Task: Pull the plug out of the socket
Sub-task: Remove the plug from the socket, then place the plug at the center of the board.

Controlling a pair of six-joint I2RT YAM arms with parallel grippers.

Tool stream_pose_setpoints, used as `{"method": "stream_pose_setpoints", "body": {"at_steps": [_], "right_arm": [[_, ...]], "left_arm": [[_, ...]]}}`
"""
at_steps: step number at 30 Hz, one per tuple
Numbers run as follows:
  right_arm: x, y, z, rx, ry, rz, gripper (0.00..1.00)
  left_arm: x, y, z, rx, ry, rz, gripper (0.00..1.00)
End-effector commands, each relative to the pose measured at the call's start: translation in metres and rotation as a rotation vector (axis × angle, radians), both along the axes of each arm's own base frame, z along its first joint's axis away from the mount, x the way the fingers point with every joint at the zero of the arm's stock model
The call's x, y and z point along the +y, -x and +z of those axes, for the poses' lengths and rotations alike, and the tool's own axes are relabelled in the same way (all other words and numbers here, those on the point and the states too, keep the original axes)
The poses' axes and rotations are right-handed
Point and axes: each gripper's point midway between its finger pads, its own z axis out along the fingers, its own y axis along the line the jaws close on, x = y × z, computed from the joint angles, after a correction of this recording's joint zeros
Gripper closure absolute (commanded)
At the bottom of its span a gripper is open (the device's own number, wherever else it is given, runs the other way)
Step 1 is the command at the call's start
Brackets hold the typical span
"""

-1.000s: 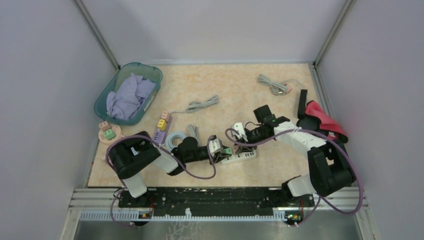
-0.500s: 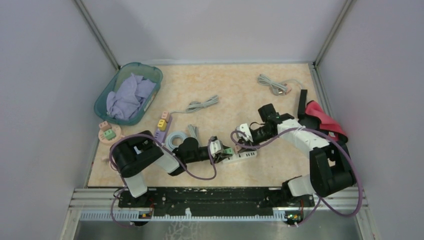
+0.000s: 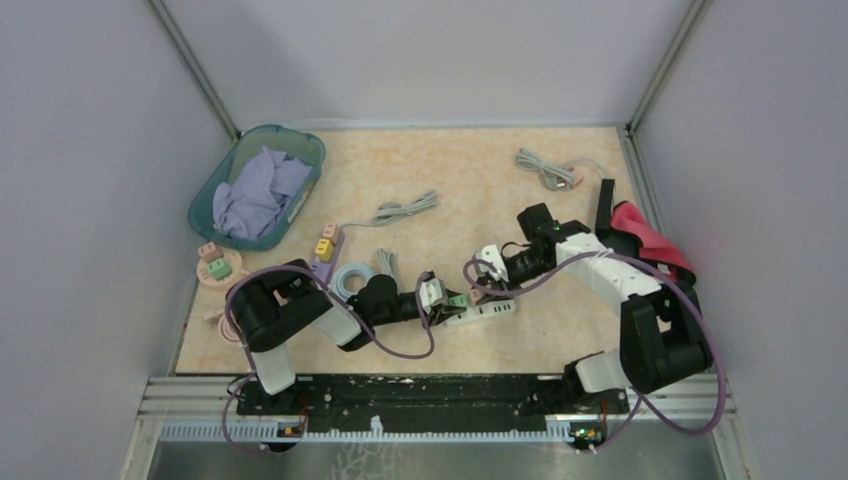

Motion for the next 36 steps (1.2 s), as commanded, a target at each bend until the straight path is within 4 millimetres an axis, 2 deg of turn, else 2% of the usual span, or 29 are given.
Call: {"method": "stream_pose_setpoints", "body": {"at_steps": [1, 14, 27, 32, 36], "right_arm": [[0.006, -0.014, 0.031, -0.016, -0.081, -0.035, 1.00], [-0.023, -0.069, 0.066, 0.063, -0.198, -0.358, 1.00], [-0.048, -0.101, 0.085, 0.102, -0.304, -0.574, 1.00], [-0.064, -0.127, 0.089, 0.121, -0.350, -0.760, 1.00], [-0.089, -0.164, 0.089, 0.121, -0.379, -1.036, 1.00]], "left_arm": [[0.012, 0.011, -0.045, 0.116, -0.123, -0.002, 1.00], [0.010, 0.009, -0.045, 0.138, -0.120, 0.011, 0.99], [0.009, 0.004, -0.039, 0.157, -0.108, 0.040, 1.00], [0.011, 0.004, -0.041, 0.163, -0.102, 0.054, 1.00], [0.010, 0.004, -0.042, 0.169, -0.098, 0.053, 1.00]]}}
